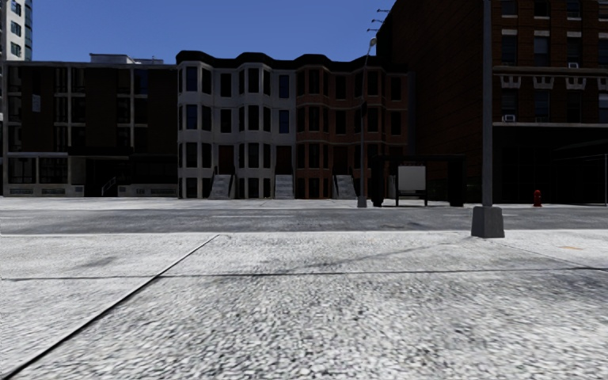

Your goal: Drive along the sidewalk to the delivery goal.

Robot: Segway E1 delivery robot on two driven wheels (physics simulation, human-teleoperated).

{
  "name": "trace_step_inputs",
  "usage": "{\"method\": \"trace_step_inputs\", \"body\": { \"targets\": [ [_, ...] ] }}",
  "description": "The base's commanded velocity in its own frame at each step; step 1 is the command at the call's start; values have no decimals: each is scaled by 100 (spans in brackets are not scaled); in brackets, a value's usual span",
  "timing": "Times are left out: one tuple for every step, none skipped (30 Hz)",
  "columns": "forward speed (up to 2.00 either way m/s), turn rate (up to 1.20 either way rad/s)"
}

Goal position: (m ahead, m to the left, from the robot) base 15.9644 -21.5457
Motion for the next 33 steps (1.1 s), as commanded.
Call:
{"method": "trace_step_inputs", "body": {
  "targets": [
    [161, 0],
    [161, 0],
    [160, 0],
    [160, 0],
    [160, 0],
    [160, 0],
    [160, -43],
    [160, -64],
    [160, -78],
    [160, -82],
    [160, -85],
    [160, -96],
    [160, -96],
    [160, -101],
    [160, -104],
    [160, -106],
    [160, -107],
    [160, -107],
    [160, -107],
    [160, -108],
    [160, -108],
    [160, -108],
    [160, -108],
    [160, -108],
    [160, -108],
    [160, -108],
    [160, -108],
    [160, -108],
    [160, -108],
    [160, -108],
    [160, -108],
    [160, -107],
    [160, -107]
  ]
}}
